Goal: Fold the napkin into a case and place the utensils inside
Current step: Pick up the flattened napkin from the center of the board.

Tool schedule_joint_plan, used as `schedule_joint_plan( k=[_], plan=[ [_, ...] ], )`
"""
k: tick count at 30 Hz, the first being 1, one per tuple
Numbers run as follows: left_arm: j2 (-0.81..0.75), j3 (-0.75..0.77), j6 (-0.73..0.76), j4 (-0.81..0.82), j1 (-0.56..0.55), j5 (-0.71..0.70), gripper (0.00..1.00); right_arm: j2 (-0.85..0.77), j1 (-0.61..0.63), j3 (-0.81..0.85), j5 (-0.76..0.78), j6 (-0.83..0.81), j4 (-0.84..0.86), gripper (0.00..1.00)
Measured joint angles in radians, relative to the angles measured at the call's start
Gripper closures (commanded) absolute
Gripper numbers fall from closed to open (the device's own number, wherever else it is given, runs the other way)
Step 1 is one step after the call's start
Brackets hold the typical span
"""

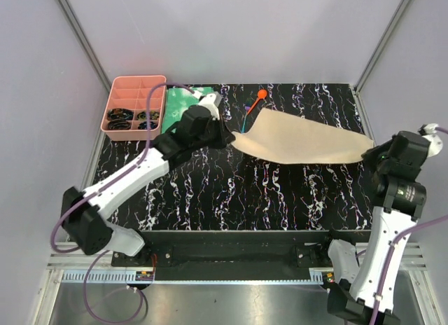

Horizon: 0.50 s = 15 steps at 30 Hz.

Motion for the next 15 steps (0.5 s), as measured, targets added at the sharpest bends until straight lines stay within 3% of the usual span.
schedule_joint_plan(
  k=[8,15],
  plan=[
    [-0.277,0.160,0.078,0.007,-0.100,0.003,1.00,-0.042,0.000,0.393,0.059,-0.066,-0.054,1.00],
    [-0.465,0.209,0.091,0.022,-0.196,0.005,1.00,-0.156,0.000,0.571,0.065,-0.078,-0.099,1.00]
  ],
)
